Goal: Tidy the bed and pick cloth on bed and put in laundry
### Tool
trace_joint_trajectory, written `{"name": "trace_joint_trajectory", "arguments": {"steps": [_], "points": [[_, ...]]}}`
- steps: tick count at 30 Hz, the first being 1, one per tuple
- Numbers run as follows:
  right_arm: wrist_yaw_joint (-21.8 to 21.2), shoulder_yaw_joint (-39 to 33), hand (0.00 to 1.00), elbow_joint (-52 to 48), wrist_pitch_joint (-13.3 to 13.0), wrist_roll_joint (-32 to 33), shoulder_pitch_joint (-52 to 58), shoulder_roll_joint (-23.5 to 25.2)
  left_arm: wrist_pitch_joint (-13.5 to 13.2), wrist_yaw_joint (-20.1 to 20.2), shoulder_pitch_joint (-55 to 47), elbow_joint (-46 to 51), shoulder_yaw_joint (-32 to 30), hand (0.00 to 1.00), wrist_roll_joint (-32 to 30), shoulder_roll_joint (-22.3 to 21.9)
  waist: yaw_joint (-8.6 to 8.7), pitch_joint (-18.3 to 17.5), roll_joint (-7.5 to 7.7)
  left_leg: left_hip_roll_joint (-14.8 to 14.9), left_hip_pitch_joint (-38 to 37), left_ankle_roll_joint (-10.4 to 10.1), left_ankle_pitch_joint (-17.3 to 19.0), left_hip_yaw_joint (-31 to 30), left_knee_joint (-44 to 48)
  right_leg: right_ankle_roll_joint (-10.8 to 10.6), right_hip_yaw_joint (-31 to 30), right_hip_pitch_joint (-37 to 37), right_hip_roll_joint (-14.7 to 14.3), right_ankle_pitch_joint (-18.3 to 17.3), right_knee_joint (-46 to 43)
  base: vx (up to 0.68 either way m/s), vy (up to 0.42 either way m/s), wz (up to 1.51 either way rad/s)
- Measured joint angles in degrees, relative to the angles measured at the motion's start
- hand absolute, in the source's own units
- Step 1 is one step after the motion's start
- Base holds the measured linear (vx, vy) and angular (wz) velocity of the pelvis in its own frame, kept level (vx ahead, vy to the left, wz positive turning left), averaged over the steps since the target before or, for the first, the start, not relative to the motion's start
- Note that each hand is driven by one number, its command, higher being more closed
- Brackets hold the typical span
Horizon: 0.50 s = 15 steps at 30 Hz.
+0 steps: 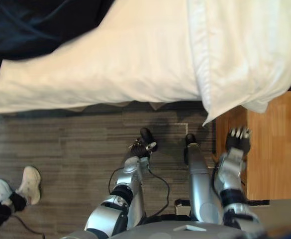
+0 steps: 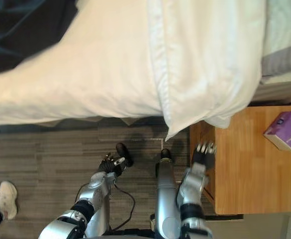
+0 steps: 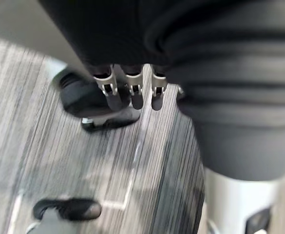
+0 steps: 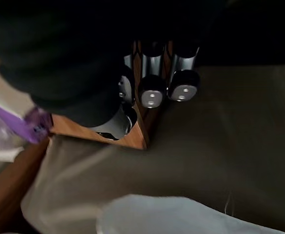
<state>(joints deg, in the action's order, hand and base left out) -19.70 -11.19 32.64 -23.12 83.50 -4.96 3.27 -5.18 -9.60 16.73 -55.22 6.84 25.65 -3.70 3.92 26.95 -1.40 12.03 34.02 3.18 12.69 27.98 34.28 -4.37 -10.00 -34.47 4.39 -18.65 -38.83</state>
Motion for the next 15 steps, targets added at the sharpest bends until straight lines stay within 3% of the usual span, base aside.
{"name": "trace_joint_trajectory", "arguments": {"steps": [2, 3, 7, 8, 13, 15], "points": [[1.0, 0.8, 1.00, 0.1, 0.9, -6.3, 3.1, 0.0, 0.1, 0.8, -1.9, 0.0, 0.5, 0.00, 0.5, -0.5, 0.44, -2.1, -0.16, 0.6, -2.4, -0.3, 0.9, 0.5, -0.3, 0.0, -0.1, 2.6, -0.4, 0.1, 1.6, 0.08, -0.010, -0.29], [2.4, 1.2, 0.00, 0.7, 1.6, -10.9, 4.1, 0.1, 0.5, 1.1, -3.0, -0.1, 0.9, 0.00, 0.7, -0.6, 0.50, -3.4, 0.14, 0.8, -3.6, -0.5, 1.1, 0.8, -0.7, -0.1, -0.1, 3.9, -0.5, 0.2, 2.4, 0.09, -0.023, -0.18], [10.0, 2.8, 0.00, 7.1, 3.9, -31.9, 9.1, 0.3, 2.9, 3.1, -9.2, -0.7, 2.2, 0.00, 0.6, 0.4, -0.22, -11.1, 1.40, 0.6, -12.1, -1.9, 1.6, 2.7, -6.1, 0.0, 0.2, 13.1, -0.3, 1.4, 10.3, 0.17, -0.036, -0.16], [10.8, 2.9, 0.00, 7.6, 4.2, -34.7, 10.0, 0.6, 3.2, 3.1, -10.0, -0.7, 2.2, 0.00, 0.6, 0.5, -0.24, -12.2, 1.63, 0.3, -13.4, -2.2, 1.4, 2.8, -7.0, 0.0, 0.4, 14.5, -0.2, 1.7, 11.6, 0.20, -0.026, -0.06], [15.8, 4.4, 0.00, 14.6, 8.1, -60.6, 13.5, -0.5, 7.7, 4.5, -14.1, -0.7, 3.9, 0.00, -0.9, 3.0, 0.03, -19.2, 3.96, -5.0, -22.1, -3.3, -4.1, 2.2, -19.4, -1.5, 7.7, 24.1, 3.8, 4.8, 21.3, 0.20, -0.006, 0.30], [15.9, 5.0, 0.00, 17.9, 9.6, -64.9, 12.6, -2.1, 9.5, 5.4, -14.8, -0.7, 4.0, 0.00, -3.5, 4.6, 0.55, -19.8, 4.04, -6.3, -25.0, -3.7, -6.0, 0.4, -23.3, -1.4, 10.4, 28.5, 4.1, 6.3, 25.2, 0.17, -0.036, 0.52]]}}
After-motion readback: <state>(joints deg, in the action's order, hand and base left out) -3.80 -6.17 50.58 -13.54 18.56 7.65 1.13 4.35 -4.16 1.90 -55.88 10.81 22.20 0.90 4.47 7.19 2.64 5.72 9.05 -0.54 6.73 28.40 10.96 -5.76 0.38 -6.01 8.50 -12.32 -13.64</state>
